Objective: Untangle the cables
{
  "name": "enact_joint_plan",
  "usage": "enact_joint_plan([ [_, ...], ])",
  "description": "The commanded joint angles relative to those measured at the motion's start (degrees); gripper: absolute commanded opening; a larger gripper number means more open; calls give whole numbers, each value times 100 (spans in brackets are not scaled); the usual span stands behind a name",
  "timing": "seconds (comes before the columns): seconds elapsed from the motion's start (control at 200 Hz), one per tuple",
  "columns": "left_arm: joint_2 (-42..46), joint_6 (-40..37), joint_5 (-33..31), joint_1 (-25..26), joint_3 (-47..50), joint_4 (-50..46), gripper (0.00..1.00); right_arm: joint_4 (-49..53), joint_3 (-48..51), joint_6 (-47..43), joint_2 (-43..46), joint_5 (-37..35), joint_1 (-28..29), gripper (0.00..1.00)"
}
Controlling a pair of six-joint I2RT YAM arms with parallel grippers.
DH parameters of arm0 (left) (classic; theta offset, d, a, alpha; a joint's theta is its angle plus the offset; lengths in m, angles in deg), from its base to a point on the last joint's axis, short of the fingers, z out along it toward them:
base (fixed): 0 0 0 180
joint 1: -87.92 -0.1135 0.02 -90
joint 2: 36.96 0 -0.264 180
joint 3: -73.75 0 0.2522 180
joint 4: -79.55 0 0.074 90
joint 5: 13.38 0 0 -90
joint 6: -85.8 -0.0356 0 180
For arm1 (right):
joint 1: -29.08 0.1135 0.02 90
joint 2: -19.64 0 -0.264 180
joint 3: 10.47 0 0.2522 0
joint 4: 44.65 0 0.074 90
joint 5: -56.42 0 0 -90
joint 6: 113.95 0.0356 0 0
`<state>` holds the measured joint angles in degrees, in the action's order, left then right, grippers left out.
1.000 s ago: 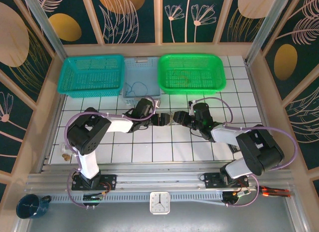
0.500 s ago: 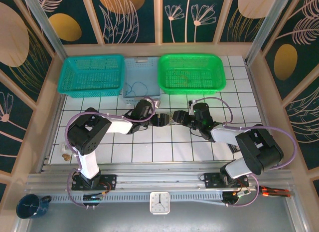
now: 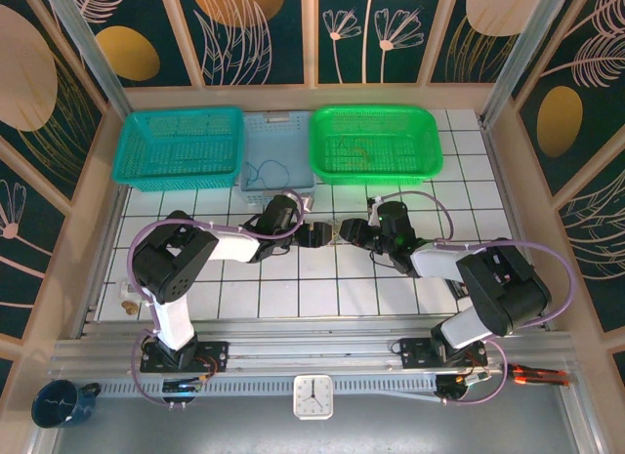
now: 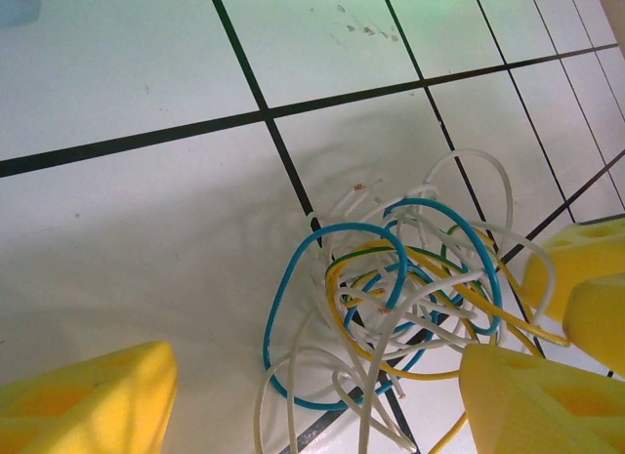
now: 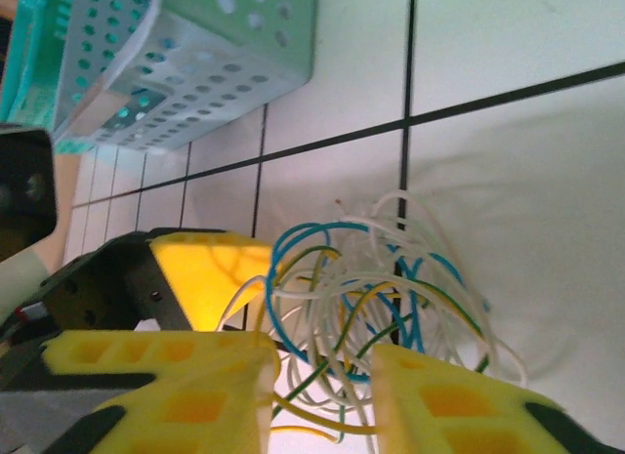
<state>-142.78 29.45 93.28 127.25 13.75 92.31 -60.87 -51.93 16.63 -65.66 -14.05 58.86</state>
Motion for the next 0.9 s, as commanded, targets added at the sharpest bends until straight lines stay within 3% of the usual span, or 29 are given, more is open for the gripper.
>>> enact_joint_plan([
  [0.0,-97,-78,-14,-26,115,-157,76,-322,-1,113,137,243,19,23],
  [0.155,-49,-76,-19,-23,117,-173,76,-118,24,113,458,115,2,24],
  [0.27,102,-69,0,-25,88,-244,76,174,105,90,748,-149,-15,33],
  [0.485,525,-126,-64,-25,-56,-546,79,377,350,134,1150,-405,-65,41],
  [0.596,687,-149,-75,-24,-211,-705,81,409,405,145,1149,-424,-77,50],
  [0.896,516,-272,-153,-23,-792,-1014,82,4,522,351,854,-228,-72,60],
])
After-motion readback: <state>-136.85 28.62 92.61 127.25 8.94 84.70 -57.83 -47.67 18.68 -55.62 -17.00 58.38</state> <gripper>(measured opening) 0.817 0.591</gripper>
